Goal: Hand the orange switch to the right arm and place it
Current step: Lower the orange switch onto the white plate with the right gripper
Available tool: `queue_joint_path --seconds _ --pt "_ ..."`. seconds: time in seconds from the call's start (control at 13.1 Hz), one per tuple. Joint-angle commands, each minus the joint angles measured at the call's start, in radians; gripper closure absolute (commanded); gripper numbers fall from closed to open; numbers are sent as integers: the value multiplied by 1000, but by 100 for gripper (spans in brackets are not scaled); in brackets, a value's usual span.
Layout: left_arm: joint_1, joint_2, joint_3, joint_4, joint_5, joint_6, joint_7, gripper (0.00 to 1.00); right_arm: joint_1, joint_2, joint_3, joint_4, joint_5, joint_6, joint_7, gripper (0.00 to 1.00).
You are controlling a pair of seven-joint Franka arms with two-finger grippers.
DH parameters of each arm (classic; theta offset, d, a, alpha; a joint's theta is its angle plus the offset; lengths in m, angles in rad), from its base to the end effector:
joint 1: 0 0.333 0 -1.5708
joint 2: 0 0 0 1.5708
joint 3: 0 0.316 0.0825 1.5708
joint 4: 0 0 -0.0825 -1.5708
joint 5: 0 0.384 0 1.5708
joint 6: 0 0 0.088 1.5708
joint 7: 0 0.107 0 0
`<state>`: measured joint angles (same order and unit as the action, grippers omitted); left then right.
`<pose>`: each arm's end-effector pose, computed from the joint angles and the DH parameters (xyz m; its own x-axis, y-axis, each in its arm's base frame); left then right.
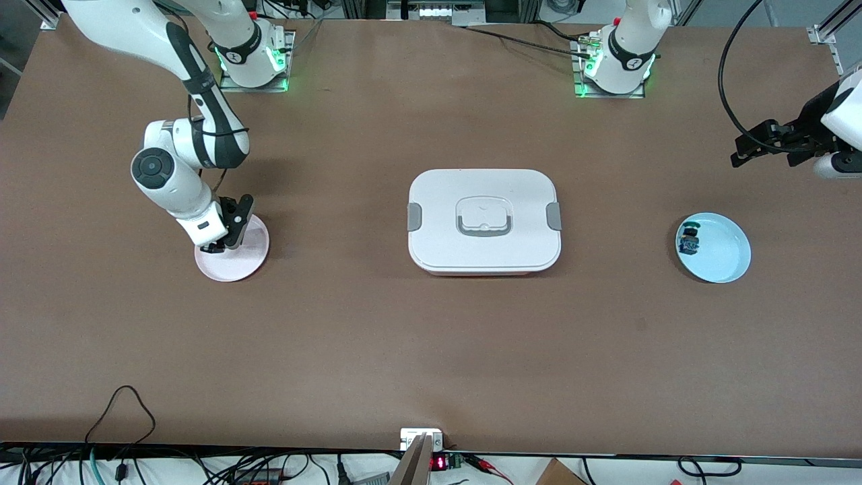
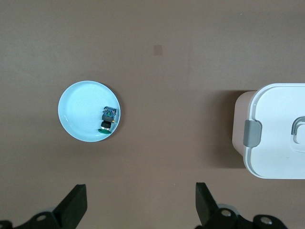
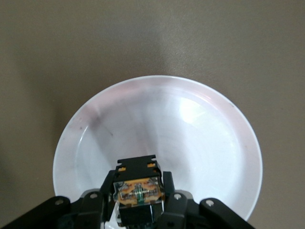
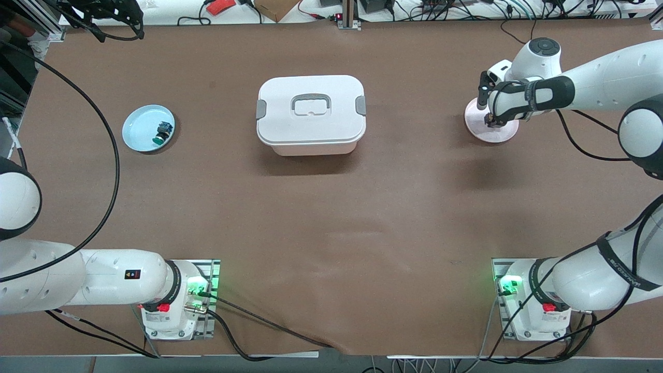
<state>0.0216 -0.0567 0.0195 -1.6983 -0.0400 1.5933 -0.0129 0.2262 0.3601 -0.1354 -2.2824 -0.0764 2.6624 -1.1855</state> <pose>0.5358 0.0181 0.5973 0.9973 0.0547 -0.0488 0.0567 -0.9976 0.0404 0.5330 0.0489 0.1984 0.2174 0.9735 -0.0710 0.9756 -0.2143 0.0487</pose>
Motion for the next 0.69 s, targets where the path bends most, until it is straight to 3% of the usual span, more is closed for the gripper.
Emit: queue_joint_path --seconds 0.0,0.23,0.3,0.38,0.46,0.61 --pt "30 35 11 60 -53 -10 13 0 -8 8 2 -8 -14 39 -17 100" --pt "40 41 8 91 -46 -12 13 0 -7 31 4 -9 -14 67 -19 100" --pt "38 46 1 101 -43 -12 13 0 -7 31 4 -8 -14 62 -17 89" --pt "32 46 -4 103 -25 -13 11 0 -7 30 2 -8 -13 59 -17 62" --pt "26 49 -4 103 -14 -13 10 0 -7 28 2 -9 -14 54 -17 1" --pt "26 57 -6 106 -14 -28 7 0 -7 4 2 -6 -9 9 -2 0"
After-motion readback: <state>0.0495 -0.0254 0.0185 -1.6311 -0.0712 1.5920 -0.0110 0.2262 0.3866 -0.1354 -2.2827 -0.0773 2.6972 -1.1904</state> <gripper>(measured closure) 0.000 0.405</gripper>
